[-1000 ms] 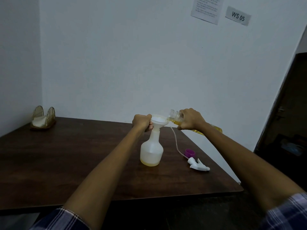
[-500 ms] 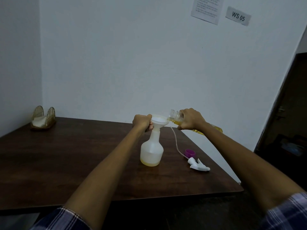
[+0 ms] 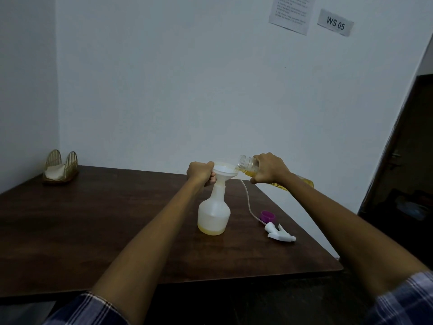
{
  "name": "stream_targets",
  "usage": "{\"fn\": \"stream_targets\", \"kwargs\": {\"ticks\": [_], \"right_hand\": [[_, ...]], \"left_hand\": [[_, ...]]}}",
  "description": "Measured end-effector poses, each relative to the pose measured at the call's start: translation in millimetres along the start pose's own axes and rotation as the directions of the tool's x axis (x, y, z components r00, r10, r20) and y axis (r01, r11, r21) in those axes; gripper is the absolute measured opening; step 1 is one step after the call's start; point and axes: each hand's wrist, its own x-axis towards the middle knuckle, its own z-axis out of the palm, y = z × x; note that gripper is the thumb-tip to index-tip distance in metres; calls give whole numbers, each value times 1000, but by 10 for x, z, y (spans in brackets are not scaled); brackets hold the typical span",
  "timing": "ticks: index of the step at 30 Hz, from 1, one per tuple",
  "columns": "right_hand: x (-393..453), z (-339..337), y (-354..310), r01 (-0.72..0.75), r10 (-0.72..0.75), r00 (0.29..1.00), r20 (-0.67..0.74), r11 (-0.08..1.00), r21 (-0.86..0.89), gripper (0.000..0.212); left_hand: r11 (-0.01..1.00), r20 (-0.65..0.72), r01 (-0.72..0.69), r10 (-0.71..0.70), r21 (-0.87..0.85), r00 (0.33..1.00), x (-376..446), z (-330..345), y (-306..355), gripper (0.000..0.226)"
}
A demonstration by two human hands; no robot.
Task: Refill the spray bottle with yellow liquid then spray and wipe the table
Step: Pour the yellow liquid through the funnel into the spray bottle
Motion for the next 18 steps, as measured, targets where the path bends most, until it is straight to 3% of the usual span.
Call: {"fn": "stream_targets", "kwargs": {"ticks": [18], "right_hand": [[-2,8,4,1,-1,1000,1,1000,1,45]], "left_hand": [[1000,9,-1,1,-8,1000,-23,-4,6,21]]}}
